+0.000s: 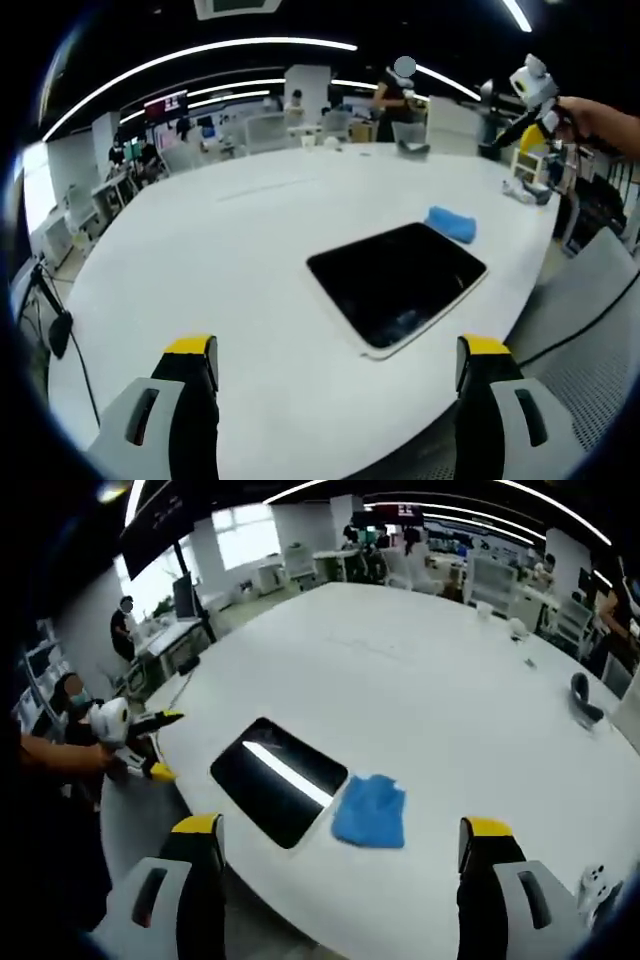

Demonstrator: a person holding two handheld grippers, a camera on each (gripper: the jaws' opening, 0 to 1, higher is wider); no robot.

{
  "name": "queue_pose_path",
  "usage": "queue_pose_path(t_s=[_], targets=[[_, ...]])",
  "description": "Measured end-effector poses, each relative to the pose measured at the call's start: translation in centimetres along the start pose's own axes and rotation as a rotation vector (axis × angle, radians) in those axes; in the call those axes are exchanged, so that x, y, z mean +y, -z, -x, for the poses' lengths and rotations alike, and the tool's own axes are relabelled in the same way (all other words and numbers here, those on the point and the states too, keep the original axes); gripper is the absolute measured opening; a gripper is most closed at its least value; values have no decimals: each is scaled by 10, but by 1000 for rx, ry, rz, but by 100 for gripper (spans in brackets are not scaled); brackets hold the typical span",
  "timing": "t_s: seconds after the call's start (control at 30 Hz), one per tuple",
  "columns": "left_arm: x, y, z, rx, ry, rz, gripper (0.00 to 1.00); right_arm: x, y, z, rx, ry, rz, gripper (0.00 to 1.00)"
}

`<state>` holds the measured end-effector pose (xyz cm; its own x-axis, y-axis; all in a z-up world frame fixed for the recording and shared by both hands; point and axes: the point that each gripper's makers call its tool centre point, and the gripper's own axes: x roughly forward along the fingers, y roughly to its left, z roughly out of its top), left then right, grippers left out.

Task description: Wipe the mirror surface with the cleaning cloth until all visible marks leave the cleaned area.

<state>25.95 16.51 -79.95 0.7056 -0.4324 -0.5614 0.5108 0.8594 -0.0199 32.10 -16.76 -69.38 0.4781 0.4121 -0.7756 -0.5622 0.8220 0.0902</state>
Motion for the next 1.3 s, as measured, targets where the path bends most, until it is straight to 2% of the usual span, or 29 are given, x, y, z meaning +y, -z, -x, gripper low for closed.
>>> queue_pose_path(t_s=[0.1,0.17,0.27,0.33,0.4,0.6,0.7,0.77,0.87,0.93,1.13,1.3], targets=[[0,0,0,2,1,-2,100,-5,-2,-2,65,-15,-32,98],[1,0,0,0,-4,-3,100,0,-3,-3,118,-63,-68,96],[2,-3,1,-14,-10,-7,100,-5,-4,-10,181,-59,-33,94],[2,0,0,0,-7,-1,100,-7,-11,-14,177,-58,-29,92],[2,-1,0,-10,-5,0,100,-6,-16,-19,176,-62,-19,92],[1,-1,-1,-5,-1,-2,100,-6,-17,-43,198,-64,25,88],[2,0,-1,-4,-5,0,100,-6,-10,-60,214,-55,39,82],[2,1,-1,-1,-5,1,100,-10,-2,-70,233,-41,18,75],[2,0,0,-10,2,28,100,-15,6,-81,228,-34,-12,66],[3,1,0,-7,-3,17,100,-20,13,-88,223,-15,-19,57],[2,2,-1,-1,4,15,100,-31,32,-109,203,33,28,42],[2,3,-2,8,2,11,99,-35,38,-124,193,28,-36,37]])
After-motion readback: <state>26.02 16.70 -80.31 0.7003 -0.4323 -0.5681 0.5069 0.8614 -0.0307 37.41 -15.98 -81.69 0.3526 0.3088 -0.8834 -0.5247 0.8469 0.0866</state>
